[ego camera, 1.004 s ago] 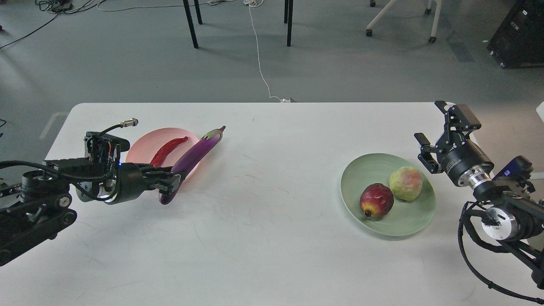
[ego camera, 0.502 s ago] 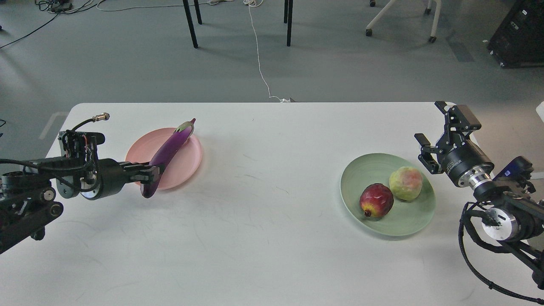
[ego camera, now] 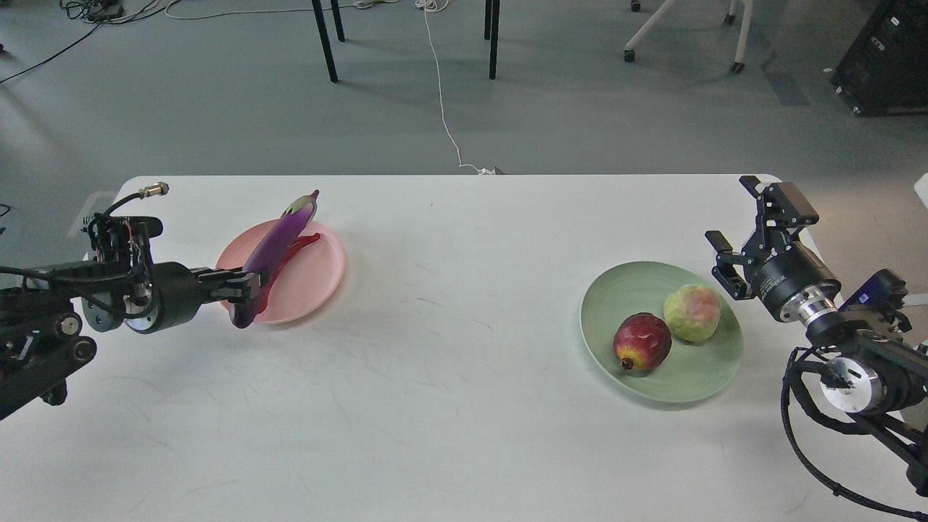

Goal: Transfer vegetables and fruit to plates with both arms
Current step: 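Carry the eggplant onto the pink plate and lower it, then open the left gripper and withdraw it from the pink plate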

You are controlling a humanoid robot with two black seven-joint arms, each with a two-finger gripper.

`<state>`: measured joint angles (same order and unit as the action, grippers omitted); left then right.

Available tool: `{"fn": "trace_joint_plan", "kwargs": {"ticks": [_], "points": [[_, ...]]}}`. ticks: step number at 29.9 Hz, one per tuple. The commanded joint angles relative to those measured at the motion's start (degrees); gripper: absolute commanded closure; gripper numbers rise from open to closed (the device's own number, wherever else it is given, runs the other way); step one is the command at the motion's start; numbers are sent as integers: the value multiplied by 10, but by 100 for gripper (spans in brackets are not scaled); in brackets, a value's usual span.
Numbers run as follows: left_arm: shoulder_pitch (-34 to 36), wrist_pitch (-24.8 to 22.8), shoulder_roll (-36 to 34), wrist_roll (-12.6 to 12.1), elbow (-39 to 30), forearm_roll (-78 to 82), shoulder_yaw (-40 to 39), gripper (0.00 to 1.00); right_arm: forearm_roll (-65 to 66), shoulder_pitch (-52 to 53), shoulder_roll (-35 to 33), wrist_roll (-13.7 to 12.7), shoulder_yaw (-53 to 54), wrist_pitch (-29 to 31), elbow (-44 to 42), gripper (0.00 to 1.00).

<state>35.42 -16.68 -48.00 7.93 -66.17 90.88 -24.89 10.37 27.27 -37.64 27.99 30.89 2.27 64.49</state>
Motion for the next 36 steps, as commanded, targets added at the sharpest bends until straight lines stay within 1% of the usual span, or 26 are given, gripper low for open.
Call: {"fn": "trace_joint_plan", "kwargs": {"ticks": [1, 3, 5, 6, 9, 12, 14, 15, 18, 21, 25, 27, 30, 32, 36], "points": [[-1, 0, -7, 12, 10, 1, 1, 77, 0, -5, -1, 0, 2, 0, 1, 1], [-4, -1, -11, 15, 11, 2, 1, 74, 0, -6, -1, 0, 3, 0, 1, 1], [-4, 0, -12, 15, 10, 2, 2, 69, 0, -6, -1, 0, 3, 0, 1, 1], [-5, 0, -12, 16, 11, 2, 2, 64, 0, -6, 0, 0, 3, 0, 1, 1], [-6, 0, -11, 17, 10, 2, 2, 45, 0, -6, 0, 0, 3, 0, 1, 1], [-6, 0, -10, 26, 11, 2, 1, 30, 0, -6, 0, 0, 3, 0, 1, 1], [-6, 1, -10, 27, 10, 2, 1, 8, 0, -6, 0, 0, 3, 0, 1, 1], [-6, 0, -11, 27, 11, 2, 1, 2, 0, -6, 0, 0, 3, 0, 1, 1], [-5, 0, -14, 29, 10, 2, -2, 2, 0, -6, 0, 0, 4, 0, 1, 1], [2, 0, -20, 36, 8, 2, -7, 2, 0, -5, -1, 0, 4, 0, 1, 1], [27, 0, -24, 45, -7, -7, -51, 2, 0, -5, -2, 0, 11, 0, 1, 1], [32, 2, -17, 46, -21, -35, -71, 2, 0, -5, -2, 0, 18, 0, 1, 1], [32, 4, 18, 47, -36, -146, -111, 2, 0, -6, 0, 0, 29, -1, 0, 1], [27, 21, 45, 47, -44, -233, -123, 2, 0, -6, 2, 0, 33, -1, 0, 1], [10, 95, 105, 50, -46, -385, -126, 2, -3, -5, 3, 0, 33, -8, 3, 1]]}}
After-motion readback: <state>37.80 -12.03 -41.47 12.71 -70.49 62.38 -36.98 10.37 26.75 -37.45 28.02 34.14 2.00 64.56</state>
